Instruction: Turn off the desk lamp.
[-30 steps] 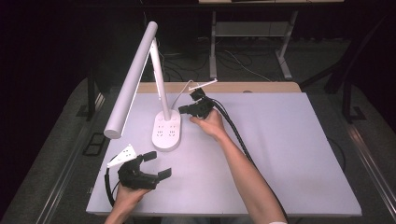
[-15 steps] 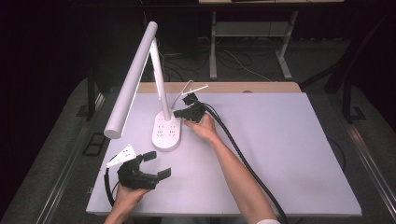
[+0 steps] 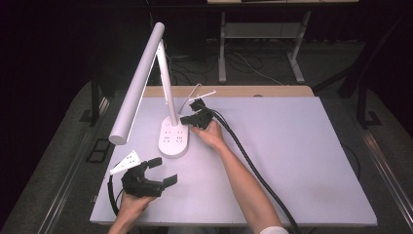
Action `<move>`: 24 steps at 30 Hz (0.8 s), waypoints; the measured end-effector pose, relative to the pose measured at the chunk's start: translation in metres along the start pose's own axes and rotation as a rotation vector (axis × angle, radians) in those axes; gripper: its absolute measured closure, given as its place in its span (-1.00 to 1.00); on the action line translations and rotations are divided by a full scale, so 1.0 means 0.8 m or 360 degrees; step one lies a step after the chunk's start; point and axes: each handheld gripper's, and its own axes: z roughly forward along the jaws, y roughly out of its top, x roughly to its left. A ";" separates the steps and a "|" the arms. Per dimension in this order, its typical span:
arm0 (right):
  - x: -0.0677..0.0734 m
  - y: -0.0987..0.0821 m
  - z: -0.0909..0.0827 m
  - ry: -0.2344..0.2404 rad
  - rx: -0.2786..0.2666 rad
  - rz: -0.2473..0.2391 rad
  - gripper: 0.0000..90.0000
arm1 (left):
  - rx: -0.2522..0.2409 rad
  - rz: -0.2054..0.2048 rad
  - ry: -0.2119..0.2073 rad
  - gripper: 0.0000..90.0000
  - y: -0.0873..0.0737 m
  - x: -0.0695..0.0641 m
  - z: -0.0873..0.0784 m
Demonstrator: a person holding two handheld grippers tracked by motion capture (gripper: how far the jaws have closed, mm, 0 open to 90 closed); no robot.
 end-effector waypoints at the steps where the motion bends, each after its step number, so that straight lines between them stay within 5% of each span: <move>1: 0.001 0.001 0.000 -0.0018 0.0012 -0.0001 1.00 | 0.0004 0.0002 -0.0001 -1.00 0.000 0.000 0.000; 8: 0.005 0.000 0.001 -0.0070 0.0022 -0.0061 1.00 | 0.0002 0.0005 -0.0009 -1.00 0.000 -0.002 0.001; 24: 0.005 0.002 -0.004 -0.0070 0.0042 -0.0067 1.00 | 0.0007 -0.0001 -0.0010 -1.00 0.000 0.000 0.002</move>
